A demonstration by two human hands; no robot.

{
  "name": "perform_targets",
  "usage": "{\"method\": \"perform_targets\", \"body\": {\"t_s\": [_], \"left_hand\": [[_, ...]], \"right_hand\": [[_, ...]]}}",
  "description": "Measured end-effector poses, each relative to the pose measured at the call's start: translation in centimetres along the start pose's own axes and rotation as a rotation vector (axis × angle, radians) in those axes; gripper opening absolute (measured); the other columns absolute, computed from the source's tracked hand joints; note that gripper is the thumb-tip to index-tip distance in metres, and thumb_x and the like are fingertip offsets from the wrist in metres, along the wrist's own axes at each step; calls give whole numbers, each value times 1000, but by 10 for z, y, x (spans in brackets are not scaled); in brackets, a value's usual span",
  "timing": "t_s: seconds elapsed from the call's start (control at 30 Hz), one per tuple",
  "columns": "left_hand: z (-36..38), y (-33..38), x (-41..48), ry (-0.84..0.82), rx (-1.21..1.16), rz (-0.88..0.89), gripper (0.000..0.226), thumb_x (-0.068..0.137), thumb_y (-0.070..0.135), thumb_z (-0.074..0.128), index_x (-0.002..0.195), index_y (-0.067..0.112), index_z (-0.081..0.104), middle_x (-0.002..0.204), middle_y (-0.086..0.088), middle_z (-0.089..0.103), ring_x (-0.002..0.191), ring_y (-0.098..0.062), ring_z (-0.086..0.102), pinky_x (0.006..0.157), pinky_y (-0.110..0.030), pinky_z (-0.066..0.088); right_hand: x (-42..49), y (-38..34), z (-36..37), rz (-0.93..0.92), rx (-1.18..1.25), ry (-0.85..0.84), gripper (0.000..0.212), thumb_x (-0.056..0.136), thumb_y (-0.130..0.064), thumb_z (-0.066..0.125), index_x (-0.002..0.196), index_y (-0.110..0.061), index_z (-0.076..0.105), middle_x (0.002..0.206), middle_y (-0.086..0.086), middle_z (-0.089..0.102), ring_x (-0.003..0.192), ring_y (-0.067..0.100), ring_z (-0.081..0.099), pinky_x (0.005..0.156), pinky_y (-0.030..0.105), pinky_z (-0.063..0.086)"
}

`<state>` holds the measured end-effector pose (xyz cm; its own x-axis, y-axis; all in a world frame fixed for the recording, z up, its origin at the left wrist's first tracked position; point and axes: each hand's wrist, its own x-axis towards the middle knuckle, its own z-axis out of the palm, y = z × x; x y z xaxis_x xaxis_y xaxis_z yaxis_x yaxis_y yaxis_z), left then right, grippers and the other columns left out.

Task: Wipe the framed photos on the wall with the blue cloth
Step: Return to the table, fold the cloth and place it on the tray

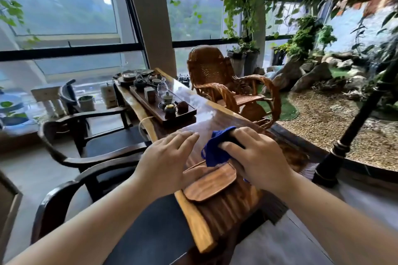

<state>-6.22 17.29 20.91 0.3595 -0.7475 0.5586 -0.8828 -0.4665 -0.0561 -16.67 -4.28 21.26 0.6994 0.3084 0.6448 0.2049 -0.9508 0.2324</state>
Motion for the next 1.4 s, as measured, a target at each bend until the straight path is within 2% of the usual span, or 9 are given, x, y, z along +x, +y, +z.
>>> {"method": "perform_targets", "body": {"t_s": [0.17,0.63,0.73,0.83,0.93,1.03,1.2,1.3,1.4], "left_hand": [[43,-17,33,-28,-41,-11,68,80,58,62,124,6,59,119,-9,69,108,-25,65,83,-38,57],[155,-53,100,-63,-270,-101,57,82,47,62,123,8,58,112,-5,72,104,-22,66,83,-35,57],[187,-50,97,-132,-397,-251,57,80,42,63,128,11,55,114,-3,70,103,-17,65,85,-29,54],[216,-42,96,-193,-658,-486,52,81,28,72,129,21,54,112,7,70,97,0,64,85,-14,49],[240,-37,98,-198,-834,-692,41,80,11,73,117,22,62,107,8,71,97,0,66,85,-21,53],[259,-34,109,-180,-864,-851,30,77,2,70,100,21,67,90,5,73,84,-7,68,76,-26,54],[276,-35,131,-233,-953,-911,18,81,2,65,89,17,67,79,-5,71,70,-15,67,63,-30,54],[280,-40,139,-331,-991,-906,14,82,3,64,91,13,65,82,-13,71,75,-31,67,68,-45,55],[286,-44,139,-359,-1082,-946,12,82,2,64,92,9,64,87,-19,70,81,-38,66,72,-50,54]], "right_hand": [[15,34,44,-37,28,-3,25,85,-19,66,110,-14,67,108,11,64,101,30,59,67,41,55],[35,118,148,-76,139,-59,21,85,-19,65,106,-15,68,106,11,66,95,30,61,62,42,53],[25,133,186,-118,208,-103,22,82,-15,66,104,-14,68,105,12,66,92,29,62,62,41,54],[14,149,222,-170,287,-133,23,80,-14,64,103,-14,67,104,11,65,90,29,61,59,40,53],[3,160,254,-193,385,-155,23,81,-15,63,104,-14,67,106,10,65,91,28,61,60,39,52],[-7,175,282,-173,540,-184,27,82,-16,63,109,-14,66,112,8,65,95,27,62,65,39,52],[-21,202,311,-8,907,-329,52,74,-28,70,121,-21,50,124,1,56,108,18,58,78,33,55],[-29,214,316,191,1262,-520,72,68,-33,84,126,-26,43,124,-9,51,106,15,59,79,30,55],[-41,222,334,449,1564,-727,75,70,-51,80,131,-28,42,125,-4,57,118,14,56,96,32,48]]}}
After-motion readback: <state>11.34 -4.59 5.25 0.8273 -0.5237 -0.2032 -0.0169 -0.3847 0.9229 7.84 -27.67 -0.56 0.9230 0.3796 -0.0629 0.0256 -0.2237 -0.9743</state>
